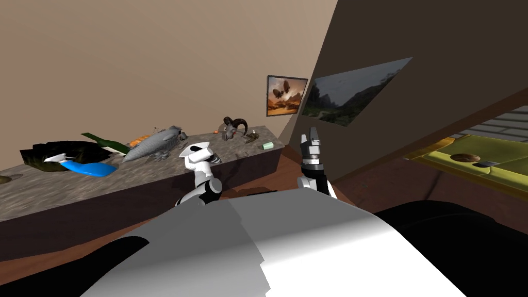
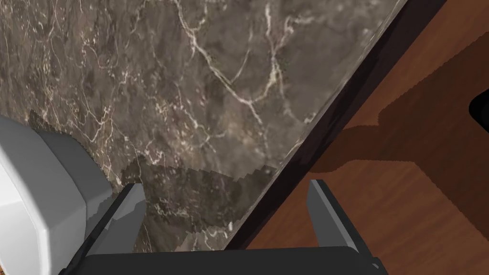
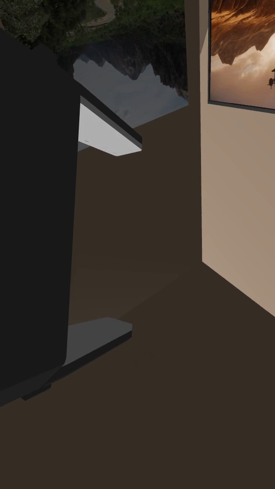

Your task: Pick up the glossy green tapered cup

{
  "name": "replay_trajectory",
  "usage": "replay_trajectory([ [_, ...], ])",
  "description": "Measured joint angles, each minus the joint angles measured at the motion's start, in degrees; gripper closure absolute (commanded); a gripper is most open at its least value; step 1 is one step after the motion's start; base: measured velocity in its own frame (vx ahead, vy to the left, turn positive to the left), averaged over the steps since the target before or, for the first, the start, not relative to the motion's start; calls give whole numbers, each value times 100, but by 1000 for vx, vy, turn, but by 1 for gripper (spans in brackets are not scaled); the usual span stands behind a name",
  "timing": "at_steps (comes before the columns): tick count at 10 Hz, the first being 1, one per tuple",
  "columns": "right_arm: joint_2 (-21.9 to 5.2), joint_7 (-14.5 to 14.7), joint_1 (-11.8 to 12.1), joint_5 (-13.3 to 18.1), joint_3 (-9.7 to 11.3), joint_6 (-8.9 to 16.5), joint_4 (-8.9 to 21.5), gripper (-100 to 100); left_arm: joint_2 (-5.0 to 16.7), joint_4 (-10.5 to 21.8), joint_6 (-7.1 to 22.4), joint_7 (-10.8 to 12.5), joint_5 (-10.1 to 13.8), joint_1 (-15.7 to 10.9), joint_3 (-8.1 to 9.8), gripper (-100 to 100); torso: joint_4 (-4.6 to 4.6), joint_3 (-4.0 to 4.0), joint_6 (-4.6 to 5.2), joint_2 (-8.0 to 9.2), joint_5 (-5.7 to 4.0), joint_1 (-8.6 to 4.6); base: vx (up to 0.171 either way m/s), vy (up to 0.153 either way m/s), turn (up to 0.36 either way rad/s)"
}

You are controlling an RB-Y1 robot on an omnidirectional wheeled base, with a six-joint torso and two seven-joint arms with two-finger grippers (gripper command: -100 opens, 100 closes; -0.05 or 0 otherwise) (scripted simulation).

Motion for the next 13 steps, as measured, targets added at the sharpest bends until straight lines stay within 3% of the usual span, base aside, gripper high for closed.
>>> replay_trajectory([
  [2, 0, 0, 0, 0, 0, 0, 0, 0, -9, 233, 259, 38, -85, -189, 1, -100, 1, 7, -4, 14, 2, 6, 32, -20, -50],
  [13, 0, 0, 0, 0, 0, 0, 0, 0, -29, 2172, 1660, 332, -838, -1714, 82, -100, -1, 0, -1, 1, -3, -17, 64, -51, -80],
])
